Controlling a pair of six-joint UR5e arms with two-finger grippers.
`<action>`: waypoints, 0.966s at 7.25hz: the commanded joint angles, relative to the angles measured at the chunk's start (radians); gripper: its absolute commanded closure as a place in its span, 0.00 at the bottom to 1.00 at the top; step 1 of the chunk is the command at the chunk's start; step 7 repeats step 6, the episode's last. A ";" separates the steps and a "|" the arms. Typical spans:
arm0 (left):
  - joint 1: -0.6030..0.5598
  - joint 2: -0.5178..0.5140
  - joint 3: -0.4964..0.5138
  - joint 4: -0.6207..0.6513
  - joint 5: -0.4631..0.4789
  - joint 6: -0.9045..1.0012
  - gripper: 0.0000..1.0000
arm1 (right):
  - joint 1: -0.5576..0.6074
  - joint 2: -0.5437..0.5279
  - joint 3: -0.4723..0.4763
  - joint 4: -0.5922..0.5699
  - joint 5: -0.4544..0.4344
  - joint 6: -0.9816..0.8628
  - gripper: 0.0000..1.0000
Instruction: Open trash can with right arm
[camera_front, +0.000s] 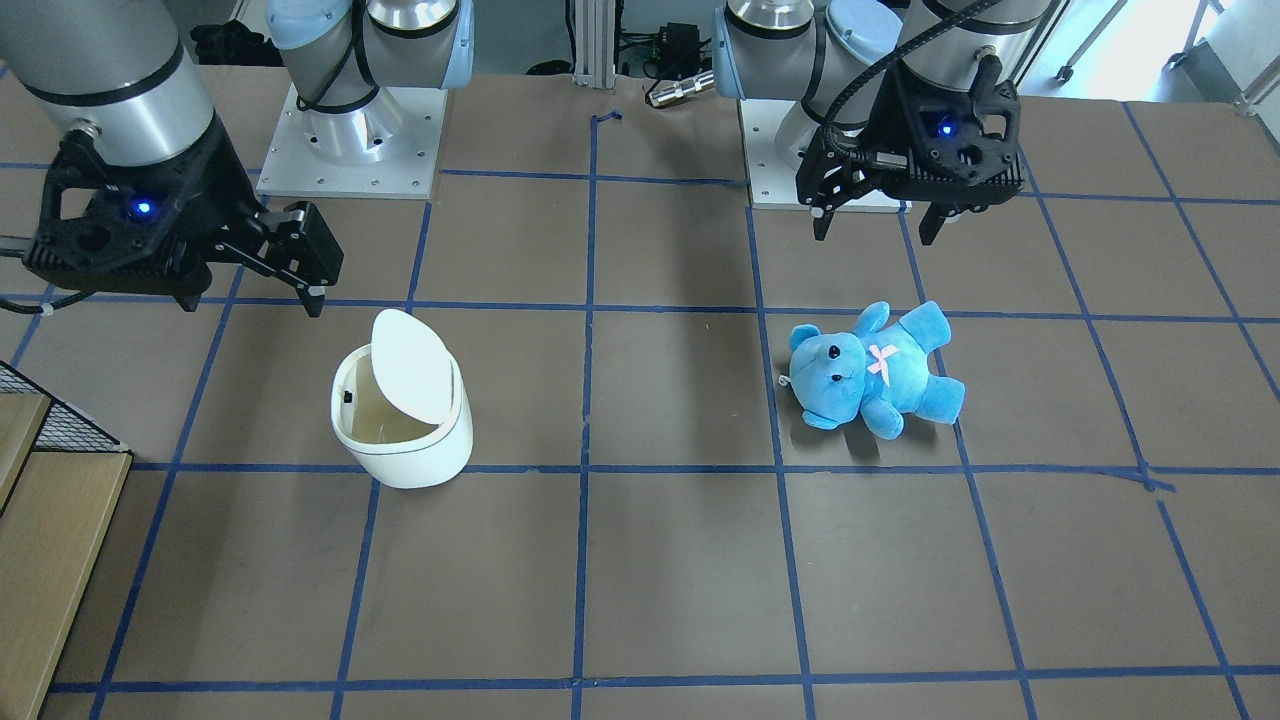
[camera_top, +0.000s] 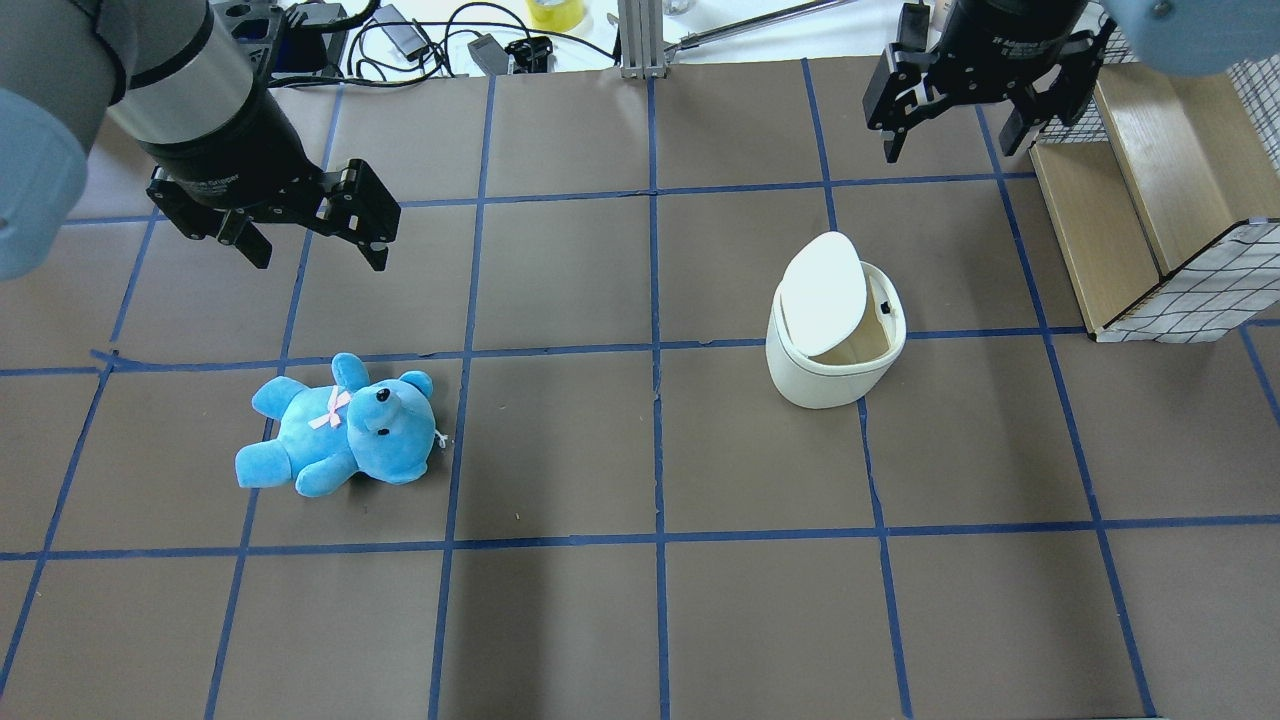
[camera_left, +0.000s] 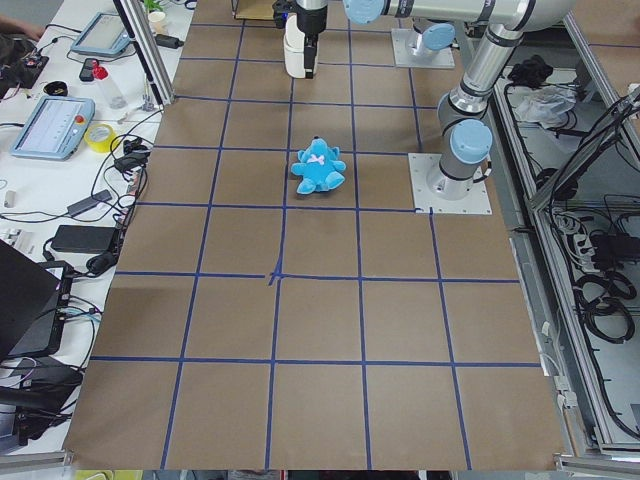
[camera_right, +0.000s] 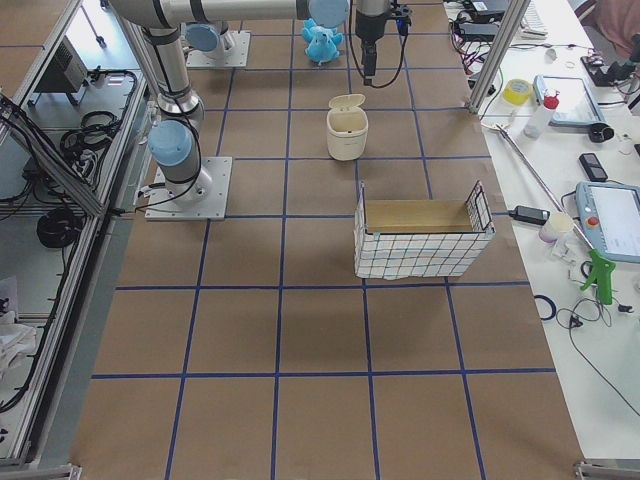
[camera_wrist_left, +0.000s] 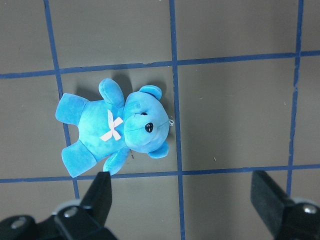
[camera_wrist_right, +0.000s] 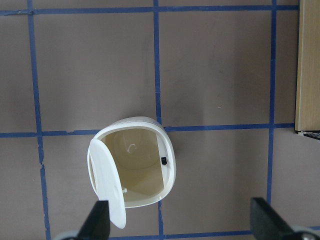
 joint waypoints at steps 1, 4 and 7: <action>0.000 0.000 0.000 0.000 0.000 0.001 0.00 | -0.001 -0.002 -0.016 0.019 0.000 -0.001 0.00; 0.000 0.000 0.000 0.000 0.000 0.001 0.00 | 0.003 -0.004 -0.019 0.019 -0.007 -0.001 0.00; 0.000 0.000 0.000 0.000 0.000 0.001 0.00 | 0.003 -0.004 -0.018 0.019 -0.007 0.001 0.00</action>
